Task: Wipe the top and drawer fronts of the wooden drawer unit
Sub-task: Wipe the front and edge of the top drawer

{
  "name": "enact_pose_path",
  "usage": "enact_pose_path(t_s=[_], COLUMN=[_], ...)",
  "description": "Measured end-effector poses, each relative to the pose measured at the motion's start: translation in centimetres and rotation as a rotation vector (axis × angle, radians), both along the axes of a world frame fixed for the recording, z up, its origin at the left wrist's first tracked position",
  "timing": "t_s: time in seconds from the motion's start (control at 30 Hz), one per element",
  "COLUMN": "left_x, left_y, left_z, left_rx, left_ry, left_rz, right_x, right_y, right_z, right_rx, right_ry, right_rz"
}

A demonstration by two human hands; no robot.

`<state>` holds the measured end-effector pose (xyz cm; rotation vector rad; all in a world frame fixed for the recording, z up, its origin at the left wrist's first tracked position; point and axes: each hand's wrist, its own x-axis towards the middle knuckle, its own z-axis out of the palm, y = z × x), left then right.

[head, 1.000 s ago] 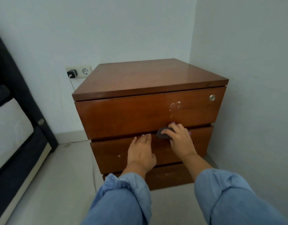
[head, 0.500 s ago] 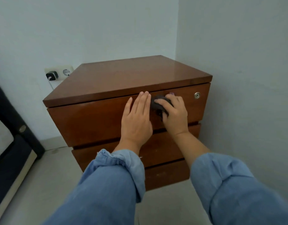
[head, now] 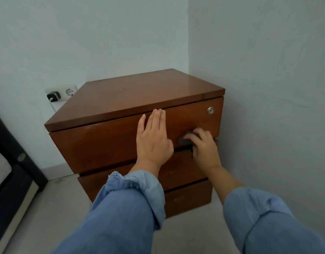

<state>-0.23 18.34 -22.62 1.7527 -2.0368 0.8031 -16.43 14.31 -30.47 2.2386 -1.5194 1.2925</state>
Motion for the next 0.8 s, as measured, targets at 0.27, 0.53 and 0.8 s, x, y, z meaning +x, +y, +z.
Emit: enact_pose_path(t_s=[0.27,0.53,0.8], left_x=[-3.4,-3.6,-4.3], left_y=[-1.9,-2.4,-1.6], left_z=[-0.2,-1.1,0.3], left_rx=[0.001,0.007,0.015], left_ry=[0.001,0.026,0.058], left_rz=[-0.06,-0.058,-0.053], right_x=[-1.2,-2.7,-4.7], right_y=[-3.2,-2.4,-1.7], right_z=[6.8,-2.9,3.3], right_rx=[-0.247,0.138,-0.027], right_ry=[-0.106,-0.086,-0.25], right_rz=[-0.054,-0.085,-0.138])
